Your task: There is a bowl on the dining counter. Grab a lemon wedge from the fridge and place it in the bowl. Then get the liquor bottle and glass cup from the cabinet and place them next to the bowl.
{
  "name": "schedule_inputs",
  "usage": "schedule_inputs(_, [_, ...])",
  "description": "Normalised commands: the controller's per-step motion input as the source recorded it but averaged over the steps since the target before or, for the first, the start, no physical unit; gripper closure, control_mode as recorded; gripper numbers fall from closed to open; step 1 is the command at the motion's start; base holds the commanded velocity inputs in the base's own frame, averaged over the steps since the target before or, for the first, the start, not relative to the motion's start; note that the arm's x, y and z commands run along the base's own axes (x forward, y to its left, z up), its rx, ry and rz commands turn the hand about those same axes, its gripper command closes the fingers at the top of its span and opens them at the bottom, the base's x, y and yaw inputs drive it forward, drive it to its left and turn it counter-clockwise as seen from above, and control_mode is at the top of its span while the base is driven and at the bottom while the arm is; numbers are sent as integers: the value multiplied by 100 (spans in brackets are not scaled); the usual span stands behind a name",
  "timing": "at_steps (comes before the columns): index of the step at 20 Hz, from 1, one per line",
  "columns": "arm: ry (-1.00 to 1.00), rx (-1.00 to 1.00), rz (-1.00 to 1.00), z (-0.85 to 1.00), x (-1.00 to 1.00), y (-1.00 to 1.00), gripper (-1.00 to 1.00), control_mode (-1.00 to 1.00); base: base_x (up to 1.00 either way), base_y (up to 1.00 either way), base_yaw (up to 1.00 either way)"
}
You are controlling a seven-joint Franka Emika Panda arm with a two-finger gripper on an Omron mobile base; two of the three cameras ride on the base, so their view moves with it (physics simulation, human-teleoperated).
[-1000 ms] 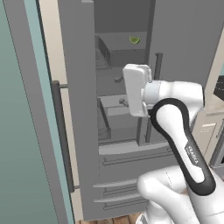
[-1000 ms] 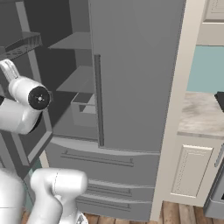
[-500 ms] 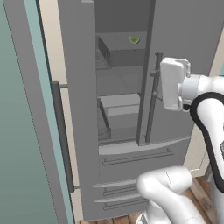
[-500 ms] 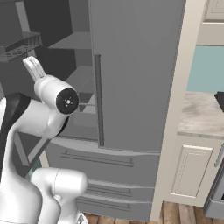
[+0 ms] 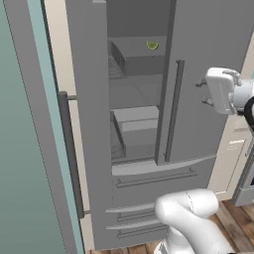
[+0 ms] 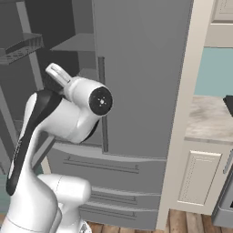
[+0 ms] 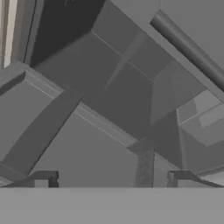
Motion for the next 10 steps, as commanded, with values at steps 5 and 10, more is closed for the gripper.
schedule_inputs(5, [-21, -33, -2, -1, 11, -44, -100, -100, 0, 0, 0])
schedule_inputs(10, [-2, -30, -12, -7, 40, -6, -100, -100, 0, 0, 0])
